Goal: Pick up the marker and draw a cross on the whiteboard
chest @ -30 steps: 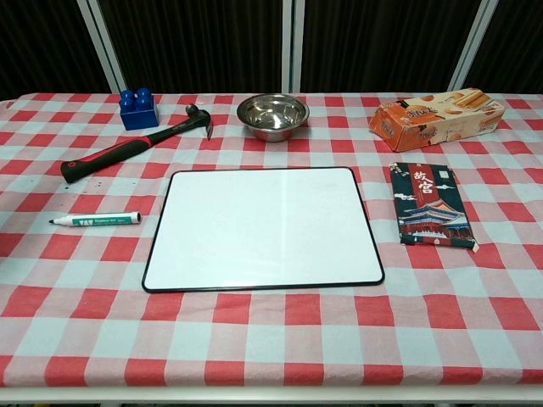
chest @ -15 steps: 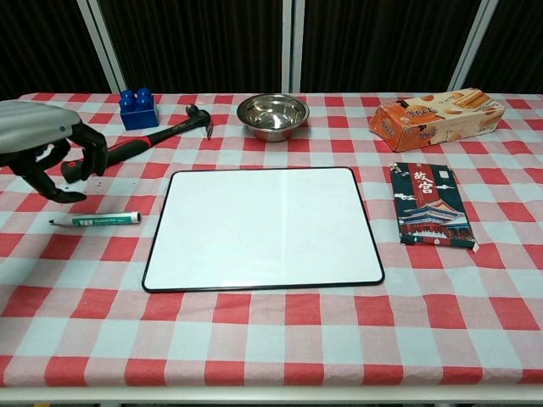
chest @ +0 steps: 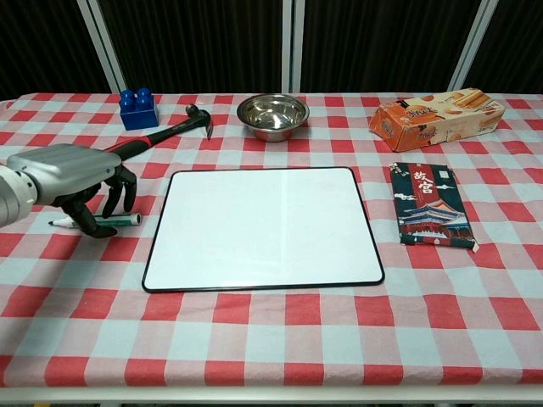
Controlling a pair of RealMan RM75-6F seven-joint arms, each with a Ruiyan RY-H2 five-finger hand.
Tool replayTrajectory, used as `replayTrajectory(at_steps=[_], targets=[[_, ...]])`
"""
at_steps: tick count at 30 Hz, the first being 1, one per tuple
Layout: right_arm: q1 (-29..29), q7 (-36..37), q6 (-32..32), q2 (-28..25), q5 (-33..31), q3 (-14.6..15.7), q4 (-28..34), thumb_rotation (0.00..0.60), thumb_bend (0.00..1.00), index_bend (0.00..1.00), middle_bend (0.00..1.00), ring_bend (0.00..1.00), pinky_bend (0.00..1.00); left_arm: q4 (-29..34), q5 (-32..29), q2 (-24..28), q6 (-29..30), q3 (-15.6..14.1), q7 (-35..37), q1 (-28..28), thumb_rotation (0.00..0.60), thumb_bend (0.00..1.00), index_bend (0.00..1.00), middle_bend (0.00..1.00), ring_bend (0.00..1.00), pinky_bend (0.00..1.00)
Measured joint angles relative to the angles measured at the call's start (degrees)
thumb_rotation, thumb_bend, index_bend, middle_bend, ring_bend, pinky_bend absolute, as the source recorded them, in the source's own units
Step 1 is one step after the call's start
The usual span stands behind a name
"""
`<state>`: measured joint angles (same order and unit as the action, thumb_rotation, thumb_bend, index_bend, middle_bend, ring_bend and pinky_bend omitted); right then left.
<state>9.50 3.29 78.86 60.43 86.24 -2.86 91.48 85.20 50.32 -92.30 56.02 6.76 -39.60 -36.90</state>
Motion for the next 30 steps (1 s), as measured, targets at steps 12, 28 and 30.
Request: replayTrajectory(at_steps=[12, 28, 30], targets=[[0.0, 0.0, -0.6, 0.0, -0.5, 0.0, 0.0, 0.600, 0.11, 0.00, 0.00, 0.00, 0.00, -1.5, -2.5, -1.0, 1.3, -1.0, -1.3, -1.2, 0.600, 0.26, 0.46, 0.50, 0.78, 1.00], [0.0, -0.1, -1.2, -0.1, -0.9, 0.0, 0.0, 0.600, 0.11, 0.00, 0.00, 0.00, 0.00, -1.8, -2.8, -1.7, 3.0, -1.3, -2.1, -2.1, 0.600, 0.26, 0.46, 0.50, 0.78, 1.00], [0.0, -0.1, -1.1, -0.1, -1.0, 0.0, 0.0, 0.600, 0.11, 0.00, 0.00, 0.00, 0.00, -2.4, -3.5, -2.3, 3.1, -1.2, -2.7, -2.3, 0.600, 0.26, 0.46, 0.50, 0.78, 1.00]])
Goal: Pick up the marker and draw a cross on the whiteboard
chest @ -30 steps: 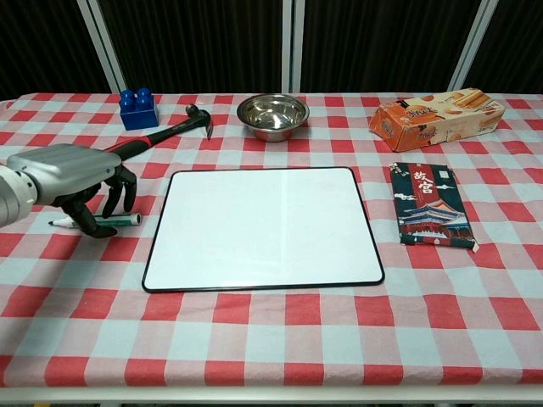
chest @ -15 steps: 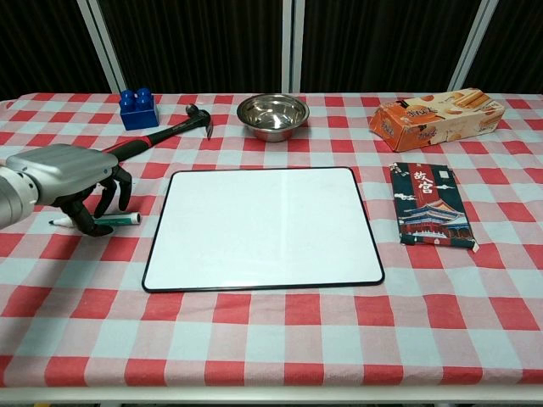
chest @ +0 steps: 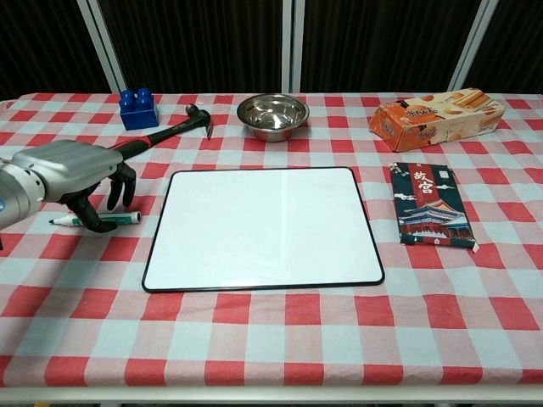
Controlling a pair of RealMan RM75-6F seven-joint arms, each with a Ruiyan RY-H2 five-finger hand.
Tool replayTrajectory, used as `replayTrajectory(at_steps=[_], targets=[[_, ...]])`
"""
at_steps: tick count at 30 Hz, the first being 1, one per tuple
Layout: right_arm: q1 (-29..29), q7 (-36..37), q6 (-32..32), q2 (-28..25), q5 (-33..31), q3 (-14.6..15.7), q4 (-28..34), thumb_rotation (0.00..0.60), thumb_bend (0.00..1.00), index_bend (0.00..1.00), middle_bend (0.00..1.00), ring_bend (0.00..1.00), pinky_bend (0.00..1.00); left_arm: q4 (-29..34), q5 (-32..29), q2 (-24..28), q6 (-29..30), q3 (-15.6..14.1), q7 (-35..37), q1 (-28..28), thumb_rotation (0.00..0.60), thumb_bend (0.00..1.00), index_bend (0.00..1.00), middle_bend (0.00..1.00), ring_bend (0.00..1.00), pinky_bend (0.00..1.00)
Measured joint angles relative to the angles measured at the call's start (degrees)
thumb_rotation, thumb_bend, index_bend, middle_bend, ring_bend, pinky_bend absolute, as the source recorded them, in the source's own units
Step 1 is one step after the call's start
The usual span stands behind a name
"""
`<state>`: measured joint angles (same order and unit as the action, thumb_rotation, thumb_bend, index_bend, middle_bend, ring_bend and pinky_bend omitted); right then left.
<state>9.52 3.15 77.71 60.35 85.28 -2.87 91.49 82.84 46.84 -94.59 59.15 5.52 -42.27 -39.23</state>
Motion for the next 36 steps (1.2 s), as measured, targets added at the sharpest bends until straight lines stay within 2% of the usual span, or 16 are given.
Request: replayTrajectory(at_steps=[20, 26, 32, 36], targets=[[0.0, 0.0, -0.4, 0.0, -0.2, 0.0, 0.0, 0.600, 0.11, 0.00, 0.00, 0.00, 0.00, -0.4, -1.9, -0.3, 0.9, -0.8, -1.4, -0.2, 0.600, 0.26, 0.51, 0.55, 0.79, 1.00], [0.2, -0.1, -0.6, 0.1, -0.2, 0.0, 0.2, 0.600, 0.11, 0.00, 0.00, 0.00, 0.00, -0.4, -2.0, -0.2, 0.7, -1.0, -1.3, -0.3, 0.600, 0.30, 0.54, 0.57, 0.80, 1.00], [0.0, -0.3, -0.3, -0.1, -0.2, 0.0, 0.4, 0.600, 0.11, 0.00, 0.00, 0.00, 0.00, -0.6, 0.3, 0.6, 0.1, -1.3, 1.1, -0.1, 0.600, 0.38, 0.61, 0.63, 0.81, 1.00], [-0.2, -0.4, 0.0, -0.3, -0.2, 0.0, 0.6, 0.600, 0.11, 0.00, 0.00, 0.00, 0.00, -0.1, 3.9, 1.9, -0.2, -0.8, 6.4, 0.3, 0.600, 0.39, 0.62, 0.64, 0.81, 1.00]])
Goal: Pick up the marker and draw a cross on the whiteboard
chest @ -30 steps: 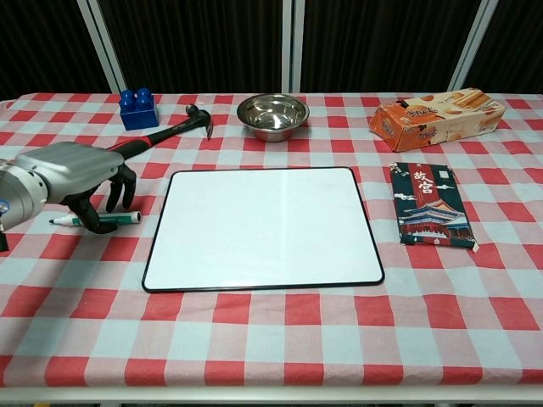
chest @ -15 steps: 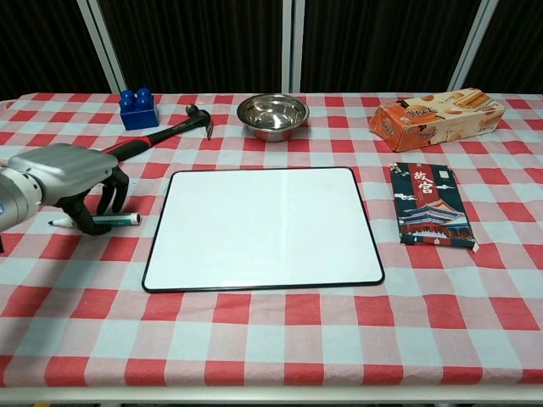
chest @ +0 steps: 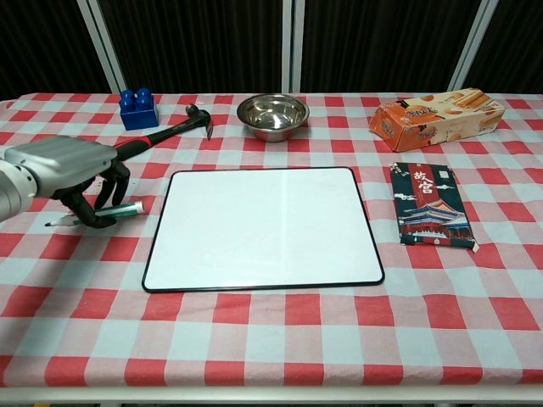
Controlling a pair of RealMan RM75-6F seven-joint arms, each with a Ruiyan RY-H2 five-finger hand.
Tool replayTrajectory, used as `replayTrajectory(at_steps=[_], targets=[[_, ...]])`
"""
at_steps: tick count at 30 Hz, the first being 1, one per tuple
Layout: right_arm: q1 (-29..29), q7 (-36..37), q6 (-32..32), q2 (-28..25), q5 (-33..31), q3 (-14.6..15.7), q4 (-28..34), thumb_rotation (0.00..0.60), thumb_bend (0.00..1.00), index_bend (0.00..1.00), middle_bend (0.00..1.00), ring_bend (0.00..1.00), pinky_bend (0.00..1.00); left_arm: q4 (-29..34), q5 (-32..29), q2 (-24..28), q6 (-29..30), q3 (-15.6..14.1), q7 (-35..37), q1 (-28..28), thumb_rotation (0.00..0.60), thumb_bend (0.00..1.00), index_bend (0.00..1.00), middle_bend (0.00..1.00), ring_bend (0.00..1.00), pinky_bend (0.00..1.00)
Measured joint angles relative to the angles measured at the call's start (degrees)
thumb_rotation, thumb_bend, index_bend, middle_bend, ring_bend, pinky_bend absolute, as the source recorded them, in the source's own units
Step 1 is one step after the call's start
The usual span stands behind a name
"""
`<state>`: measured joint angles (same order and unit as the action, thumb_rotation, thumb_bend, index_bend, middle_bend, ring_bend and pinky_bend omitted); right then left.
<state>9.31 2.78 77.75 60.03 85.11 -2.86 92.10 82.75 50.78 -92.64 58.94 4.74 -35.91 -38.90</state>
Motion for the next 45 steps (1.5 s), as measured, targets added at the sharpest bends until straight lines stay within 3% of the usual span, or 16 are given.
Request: replayTrajectory(at_steps=[5, 13, 18, 21, 30, 45], targets=[[0.0, -0.1, 0.1, -0.2, 0.3, 0.1, 0.3, 0.600, 0.11, 0.00, 0.00, 0.00, 0.00, 1.0, 5.4, 2.0, -2.2, 1.7, 12.5, 0.3, 0.600, 0.40, 0.61, 0.64, 0.79, 1.00], [0.1, 0.0, 0.0, -0.7, 0.8, 0.3, 0.6, 0.600, 0.11, 0.00, 0.00, 0.00, 0.00, -1.8, 18.6, 1.7, -6.8, 4.3, 42.4, -0.9, 0.600, 0.41, 0.56, 0.60, 0.72, 0.95], [0.2, 0.3, -0.3, -0.8, 1.1, 0.4, 0.7, 0.600, 0.11, 0.00, 0.00, 0.00, 0.00, -9.9, 29.1, -0.7, -8.4, 4.1, 58.7, -2.8, 0.600, 0.41, 0.56, 0.60, 0.72, 0.95], [0.2, 0.3, -0.5, -0.7, 1.1, 0.5, 0.7, 0.600, 0.11, 0.00, 0.00, 0.00, 0.00, -16.3, 33.6, -3.3, -8.0, 3.5, 63.9, -4.1, 0.600, 0.41, 0.56, 0.60, 0.72, 0.95], [0.2, 0.2, -0.6, -0.7, 0.9, 0.5, 0.8, 0.600, 0.11, 0.00, 0.00, 0.00, 0.00, -32.1, 38.4, -11.3, -5.4, 0.6, 73.0, -6.3, 0.600, 0.41, 0.56, 0.60, 0.72, 0.94], [0.5, -0.3, -1.4, -0.9, 0.5, 0.5, 1.3, 0.600, 0.11, 0.00, 0.00, 0.00, 0.00, -43.1, 38.4, -19.4, -3.7, -1.0, 77.9, -7.0, 0.600, 0.41, 0.56, 0.60, 0.71, 0.94]])
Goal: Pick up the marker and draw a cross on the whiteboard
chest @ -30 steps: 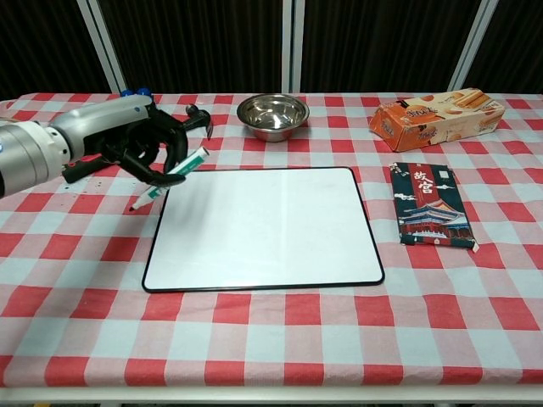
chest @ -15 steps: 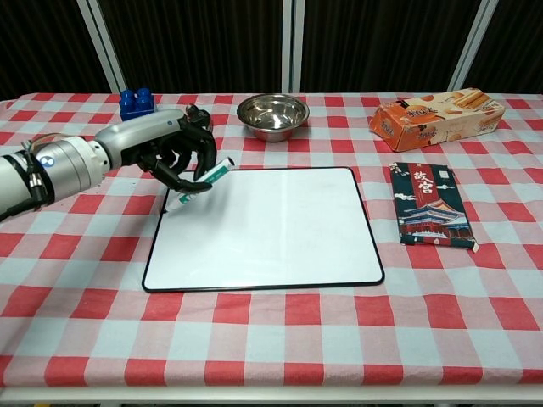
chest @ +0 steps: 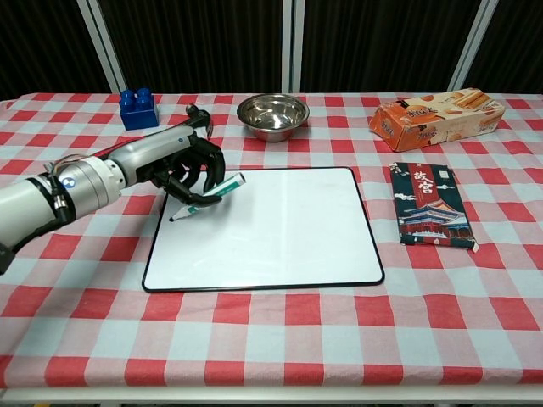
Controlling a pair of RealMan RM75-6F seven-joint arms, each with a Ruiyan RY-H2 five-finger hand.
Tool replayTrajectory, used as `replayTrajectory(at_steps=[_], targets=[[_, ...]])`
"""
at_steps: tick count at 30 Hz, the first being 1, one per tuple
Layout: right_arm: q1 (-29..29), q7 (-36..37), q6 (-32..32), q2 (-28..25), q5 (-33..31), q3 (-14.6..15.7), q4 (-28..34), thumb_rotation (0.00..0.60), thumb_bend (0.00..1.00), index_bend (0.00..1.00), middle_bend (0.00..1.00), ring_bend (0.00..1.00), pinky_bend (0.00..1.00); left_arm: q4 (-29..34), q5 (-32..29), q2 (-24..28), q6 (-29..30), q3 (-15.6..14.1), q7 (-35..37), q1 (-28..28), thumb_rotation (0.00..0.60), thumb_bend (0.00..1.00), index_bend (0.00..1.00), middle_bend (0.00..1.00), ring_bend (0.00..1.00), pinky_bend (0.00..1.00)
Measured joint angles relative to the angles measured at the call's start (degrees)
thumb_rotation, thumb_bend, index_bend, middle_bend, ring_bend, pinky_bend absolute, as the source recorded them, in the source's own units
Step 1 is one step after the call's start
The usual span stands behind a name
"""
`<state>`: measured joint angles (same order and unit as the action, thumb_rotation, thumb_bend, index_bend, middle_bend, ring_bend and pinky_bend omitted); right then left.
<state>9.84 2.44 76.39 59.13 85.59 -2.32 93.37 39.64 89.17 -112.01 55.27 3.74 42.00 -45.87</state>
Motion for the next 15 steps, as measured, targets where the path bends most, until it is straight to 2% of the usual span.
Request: replayTrajectory(at_steps=[10, 15], targets=[[-0.2, -0.2, 0.1, -0.9, -0.9, -0.3, 0.3, 0.600, 0.11, 0.00, 0.00, 0.00, 0.00, -4.0, -1.0, -6.9, -0.9, 2.6, 1.2, -5.0, 0.600, 0.41, 0.56, 0.60, 0.70, 0.94], [-0.3, 0.3, 0.3, -0.9, -0.9, -0.4, 0.0, 0.600, 0.11, 0.00, 0.00, 0.00, 0.00, -3.4, -1.0, -7.3, -0.1, 3.8, 1.2, -7.0, 0.600, 0.41, 0.56, 0.60, 0.70, 0.94]])
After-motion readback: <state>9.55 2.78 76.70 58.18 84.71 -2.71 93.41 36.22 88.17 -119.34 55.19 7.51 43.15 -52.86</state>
